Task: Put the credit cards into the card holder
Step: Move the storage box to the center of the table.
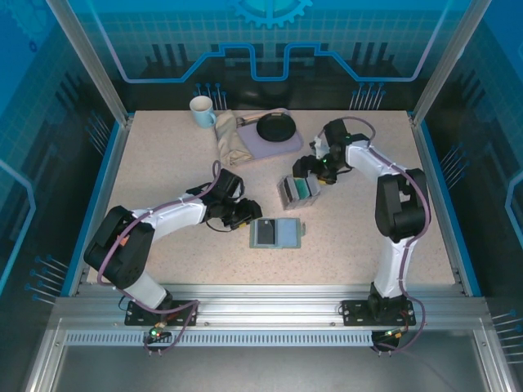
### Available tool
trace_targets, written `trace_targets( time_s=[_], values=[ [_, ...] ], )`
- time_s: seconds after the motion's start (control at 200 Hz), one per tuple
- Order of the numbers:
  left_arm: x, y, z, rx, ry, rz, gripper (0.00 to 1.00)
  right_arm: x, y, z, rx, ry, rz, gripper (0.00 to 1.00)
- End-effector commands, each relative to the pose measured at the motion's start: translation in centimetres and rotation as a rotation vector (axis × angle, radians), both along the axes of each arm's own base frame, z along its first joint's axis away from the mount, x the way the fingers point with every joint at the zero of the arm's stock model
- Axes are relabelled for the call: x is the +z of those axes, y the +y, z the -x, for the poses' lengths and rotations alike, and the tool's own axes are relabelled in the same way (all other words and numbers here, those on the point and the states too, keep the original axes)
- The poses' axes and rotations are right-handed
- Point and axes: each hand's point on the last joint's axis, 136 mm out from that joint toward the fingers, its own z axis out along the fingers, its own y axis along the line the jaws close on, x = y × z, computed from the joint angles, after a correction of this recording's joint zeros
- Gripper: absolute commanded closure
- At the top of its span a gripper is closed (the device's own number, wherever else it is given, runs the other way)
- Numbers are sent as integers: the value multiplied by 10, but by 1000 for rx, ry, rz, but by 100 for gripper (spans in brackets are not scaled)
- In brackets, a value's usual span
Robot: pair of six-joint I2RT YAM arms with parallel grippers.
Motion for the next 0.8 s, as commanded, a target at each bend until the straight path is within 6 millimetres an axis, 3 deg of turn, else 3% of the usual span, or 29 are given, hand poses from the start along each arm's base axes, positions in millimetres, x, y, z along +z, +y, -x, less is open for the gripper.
trace_targets(
  time_s=[0.0, 0.145, 0.195, 0.335, 0.5, 0.615, 0.795],
  values=[
    [7, 2, 3, -16, -18, -14, 51, 27, 17, 15, 42, -41, -13, 18],
    [9, 4, 1, -9, -28, -22, 51, 37, -27, 10, -41, -118, 352, 21],
    [10, 6, 0, -2, -33, -28, 51, 48, -28, 10, -34, -157, 395, 22],
    [9, 17, -3, 46, -29, -35, 49, 63, 6, 19, 17, -218, 391, 32],
    [9, 27, -7, 84, -24, -32, 45, 47, 46, 28, 64, -222, 435, 39],
    [10, 32, -7, 102, -28, -38, 44, 34, 53, 26, 55, -216, 528, 47],
    [9, 41, -6, 132, -31, -44, 43, 13, 66, 26, 79, -200, 592, 52]
  ],
)
